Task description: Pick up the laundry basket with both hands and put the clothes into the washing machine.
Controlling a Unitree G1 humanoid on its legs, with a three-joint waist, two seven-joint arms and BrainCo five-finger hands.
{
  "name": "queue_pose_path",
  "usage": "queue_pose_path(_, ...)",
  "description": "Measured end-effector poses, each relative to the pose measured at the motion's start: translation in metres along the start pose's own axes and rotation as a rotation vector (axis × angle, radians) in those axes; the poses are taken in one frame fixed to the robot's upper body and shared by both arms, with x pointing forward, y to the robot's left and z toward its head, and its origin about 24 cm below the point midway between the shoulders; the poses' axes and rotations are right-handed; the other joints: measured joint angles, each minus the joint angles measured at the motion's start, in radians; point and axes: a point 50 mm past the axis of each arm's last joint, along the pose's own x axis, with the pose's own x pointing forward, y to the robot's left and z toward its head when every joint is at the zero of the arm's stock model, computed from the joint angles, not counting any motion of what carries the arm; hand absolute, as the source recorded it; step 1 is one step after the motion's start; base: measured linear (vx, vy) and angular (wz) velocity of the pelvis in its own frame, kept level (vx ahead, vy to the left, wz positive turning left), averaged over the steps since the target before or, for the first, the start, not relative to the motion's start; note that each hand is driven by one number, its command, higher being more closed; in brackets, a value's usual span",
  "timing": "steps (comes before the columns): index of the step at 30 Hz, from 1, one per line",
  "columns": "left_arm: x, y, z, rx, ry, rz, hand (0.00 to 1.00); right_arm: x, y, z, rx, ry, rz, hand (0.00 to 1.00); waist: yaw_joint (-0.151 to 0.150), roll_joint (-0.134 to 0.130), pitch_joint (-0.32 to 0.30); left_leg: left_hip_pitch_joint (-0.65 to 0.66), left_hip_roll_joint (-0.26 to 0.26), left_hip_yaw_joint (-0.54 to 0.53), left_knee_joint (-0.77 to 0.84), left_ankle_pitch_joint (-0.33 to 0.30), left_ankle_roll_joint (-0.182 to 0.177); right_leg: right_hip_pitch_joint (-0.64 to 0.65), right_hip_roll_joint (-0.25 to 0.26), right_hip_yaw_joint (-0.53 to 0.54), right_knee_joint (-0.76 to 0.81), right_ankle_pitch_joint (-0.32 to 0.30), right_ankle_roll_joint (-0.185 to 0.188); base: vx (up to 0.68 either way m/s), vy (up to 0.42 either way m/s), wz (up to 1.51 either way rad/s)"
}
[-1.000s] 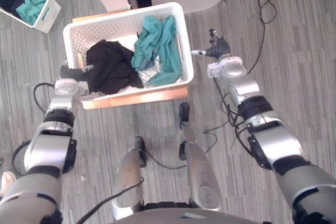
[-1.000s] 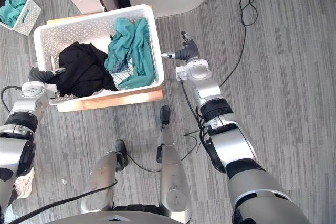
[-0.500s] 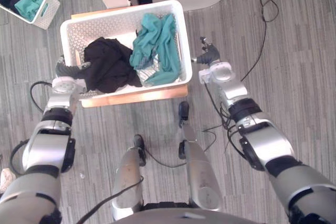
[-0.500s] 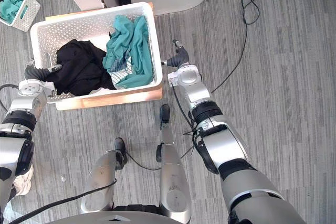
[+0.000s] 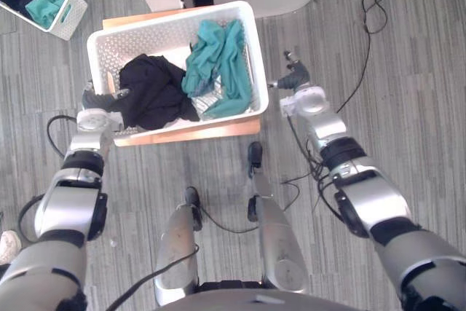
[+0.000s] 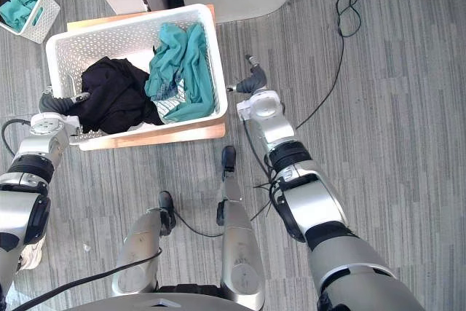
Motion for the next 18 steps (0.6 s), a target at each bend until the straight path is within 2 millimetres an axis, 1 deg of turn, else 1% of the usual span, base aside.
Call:
queue_pose_path(1,0.0,0.0,0.0,-0.001,0.002,0.001,0.0,0.003,-0.007,0.007,0.014,-0.016,-0.018,0.0,0.0,0.0,0.0,-0.002,0.0,0.0,0.005,-0.001,0.0,0.0,0.0,0.001,0.001,0.001,0.001,-0.08,0.009,0.01)
queue_pose_path(3,0.0,0.002,-0.002,-0.009,0.007,0.006,0.0,0.005,-0.013,0.018,0.054,-0.039,-0.036,0.0,-0.005,-0.003,-0.002,-0.006,0.003,0.0,0.018,-0.005,-0.001,0.0,0.002,0.003,0.002,0.001,0.001,-0.16,0.02,-0.03)
queue_pose_path(5,0.0,0.002,-0.002,-0.015,0.009,0.008,0.0,0.006,-0.013,0.026,0.063,-0.061,-0.039,0.0,-0.006,-0.011,-0.006,-0.017,0.004,0.004,0.026,-0.009,0.0,-0.002,0.003,0.007,0.001,0.002,0.004,-0.14,0.017,-0.05)
queue_pose_path(7,0.0,0.002,-0.001,-0.015,0.008,0.008,0.0,0.005,-0.011,0.034,0.07,-0.094,-0.03,0.0,-0.004,-0.016,-0.009,-0.017,0.007,0.006,0.042,-0.016,0.001,-0.003,0.005,0.012,0.001,-0.002,0.014,-0.13,0.019,-0.05)
queue_pose_path(9,0.0,0.002,-0.001,-0.015,0.007,0.007,0.0,0.004,-0.008,0.038,0.077,-0.11,-0.033,0.0,-0.004,-0.017,-0.009,-0.019,0.008,0.007,0.052,-0.02,0.002,-0.003,0.005,0.015,0.001,0.005,0.012,-0.14,0.032,-0.05)
queue_pose_path(12,0.0,0.0,-0.002,-0.017,0.009,0.004,0.0,0.003,-0.001,0.046,0.094,-0.142,-0.02,0.0,-0.003,-0.018,-0.01,-0.019,0.006,0.016,0.055,-0.023,0.006,-0.004,0.002,0.022,0.002,0.007,0.016,-0.12,0.035,-0.05)
queue_pose_path(13,0.0,0.001,-0.002,-0.017,0.01,0.004,0.0,0.001,0.004,0.05,0.105,-0.156,-0.008,0.0,-0.002,-0.018,-0.01,-0.019,0.006,0.017,0.055,-0.023,0.006,-0.004,0.002,0.023,0.002,0.007,0.016,-0.12,0.028,-0.02)
queue_pose_path(18,-0.001,-0.002,0.0,-0.022,0.0,0.014,0.0,-0.001,0.019,0.052,0.131,-0.162,0.027,0.0,0.004,-0.018,-0.01,-0.021,0.006,0.017,0.055,-0.023,0.006,-0.009,0.002,0.022,0.004,0.007,0.016,-0.12,0.015,0.0)
